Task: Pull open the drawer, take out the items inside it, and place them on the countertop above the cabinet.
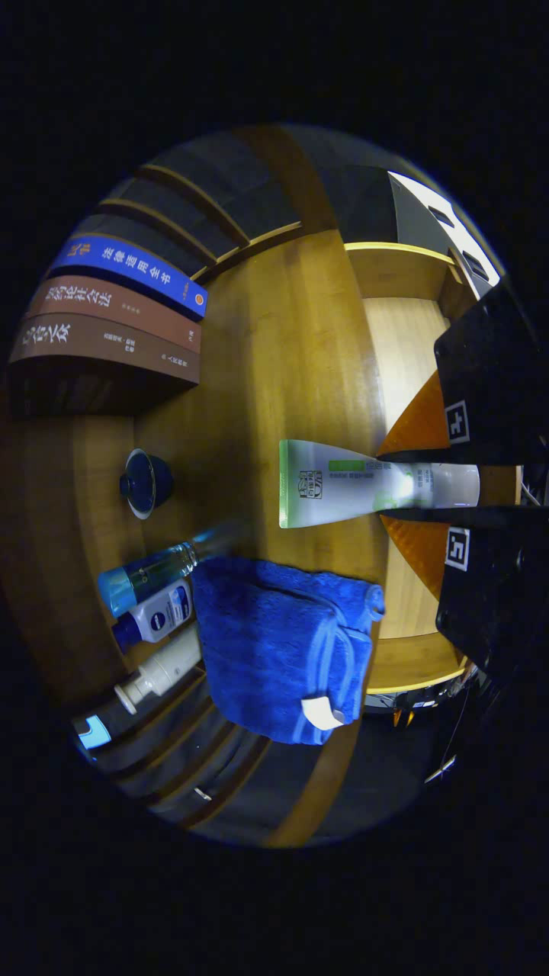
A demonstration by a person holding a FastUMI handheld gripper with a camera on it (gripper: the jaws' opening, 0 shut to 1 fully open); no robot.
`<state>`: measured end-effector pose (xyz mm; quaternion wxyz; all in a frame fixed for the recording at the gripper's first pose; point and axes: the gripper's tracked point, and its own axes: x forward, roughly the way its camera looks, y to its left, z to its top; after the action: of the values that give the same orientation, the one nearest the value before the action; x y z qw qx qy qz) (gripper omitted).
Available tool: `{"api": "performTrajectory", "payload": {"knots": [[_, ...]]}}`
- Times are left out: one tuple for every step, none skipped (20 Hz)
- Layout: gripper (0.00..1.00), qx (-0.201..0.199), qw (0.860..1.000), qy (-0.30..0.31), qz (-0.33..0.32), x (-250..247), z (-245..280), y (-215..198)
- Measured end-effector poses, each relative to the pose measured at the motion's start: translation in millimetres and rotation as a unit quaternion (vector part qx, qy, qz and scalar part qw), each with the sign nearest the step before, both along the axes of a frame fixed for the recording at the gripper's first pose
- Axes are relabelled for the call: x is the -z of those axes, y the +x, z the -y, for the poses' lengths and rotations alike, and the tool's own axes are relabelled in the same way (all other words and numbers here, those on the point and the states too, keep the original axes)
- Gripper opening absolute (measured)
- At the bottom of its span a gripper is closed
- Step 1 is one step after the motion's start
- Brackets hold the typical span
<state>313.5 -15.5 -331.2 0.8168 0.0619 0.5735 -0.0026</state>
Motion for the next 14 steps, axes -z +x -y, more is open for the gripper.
{"api": "performTrajectory", "payload": {"knots": [[0.25, 0.0, 1.0, 0.002, -0.007, 4.0, 0.2, 7.8], [0.25, -0.002, 1.0, 0.0, -0.012, 9.0, 0.3, 15.2], [0.25, -0.002, 1.0, -0.008, -0.018, 13.5, 2.8, 21.6], [0.25, -0.003, 1.0, -0.014, -0.021, 16.2, 4.6, 28.2], [0.25, -0.004, 1.0, -0.014, -0.022, 10.9, 5.3, 35.3], [0.25, -0.005, 1.0, -0.016, -0.024, 12.0, 3.8, 40.7], [0.25, -0.006, 0.999, -0.021, -0.026, 11.3, 4.1, 45.9], [0.25, -0.008, 0.999, -0.025, -0.027, 11.8, 3.2, 48.8], [0.26, -0.009, 0.999, -0.03, -0.03, 14.6, 4.3, 52.1], [0.3, -0.011, 0.999, -0.034, -0.033, 14.5, 3.9, 52.5], [0.33, -0.011, 0.999, -0.035, -0.036, 15.7, 2.6, 52.1], [0.38, -0.01, 0.999, -0.036, -0.031, 17.1, 2.3, 54.4], [0.41, -0.009, 0.999, -0.037, -0.028, 17.1, 2.5, 56.1], [0.44, -0.011, 0.999, -0.04, -0.024, 13.6, 2.9, 55.9]]}}
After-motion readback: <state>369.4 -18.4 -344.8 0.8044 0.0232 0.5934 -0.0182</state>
